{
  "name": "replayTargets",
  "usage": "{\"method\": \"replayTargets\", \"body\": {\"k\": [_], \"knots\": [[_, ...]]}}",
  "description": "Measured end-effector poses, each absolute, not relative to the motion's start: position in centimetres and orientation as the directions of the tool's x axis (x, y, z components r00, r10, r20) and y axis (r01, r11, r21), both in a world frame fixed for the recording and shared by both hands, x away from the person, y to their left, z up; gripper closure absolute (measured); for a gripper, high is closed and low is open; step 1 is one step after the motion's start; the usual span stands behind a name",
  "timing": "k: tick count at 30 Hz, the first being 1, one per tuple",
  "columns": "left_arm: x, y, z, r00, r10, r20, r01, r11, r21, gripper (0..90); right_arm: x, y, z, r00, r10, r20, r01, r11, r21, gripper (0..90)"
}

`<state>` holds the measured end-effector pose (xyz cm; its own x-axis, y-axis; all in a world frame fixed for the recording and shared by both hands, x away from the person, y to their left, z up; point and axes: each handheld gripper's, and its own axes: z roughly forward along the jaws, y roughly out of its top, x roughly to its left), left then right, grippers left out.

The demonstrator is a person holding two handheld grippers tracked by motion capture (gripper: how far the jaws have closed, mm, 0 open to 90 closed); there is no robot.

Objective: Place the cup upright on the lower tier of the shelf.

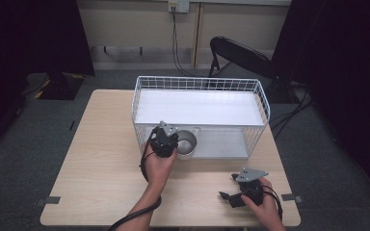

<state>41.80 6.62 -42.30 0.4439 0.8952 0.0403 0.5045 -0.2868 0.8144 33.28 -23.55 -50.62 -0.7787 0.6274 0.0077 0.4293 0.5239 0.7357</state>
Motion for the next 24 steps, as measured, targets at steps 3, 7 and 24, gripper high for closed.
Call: {"method": "replayTargets", "body": {"k": [3, 7, 24], "knots": [[41.87, 6.62, -42.34, 0.439, 0.898, 0.034, 0.505, -0.278, 0.817, 82.8, 33.28, -23.55, -50.62, -0.779, 0.627, 0.008, 0.429, 0.524, 0.736, 14.3], [41.89, 6.59, -42.36, 0.435, 0.900, 0.036, 0.502, -0.275, 0.820, 82.7, 33.28, -23.55, -50.62, -0.779, 0.627, 0.008, 0.429, 0.524, 0.736, 14.4], [41.79, 6.89, -42.53, 0.431, 0.902, 0.040, 0.453, -0.254, 0.855, 55.4, 33.28, -23.55, -50.62, -0.779, 0.627, 0.008, 0.429, 0.524, 0.736, 14.3]]}}
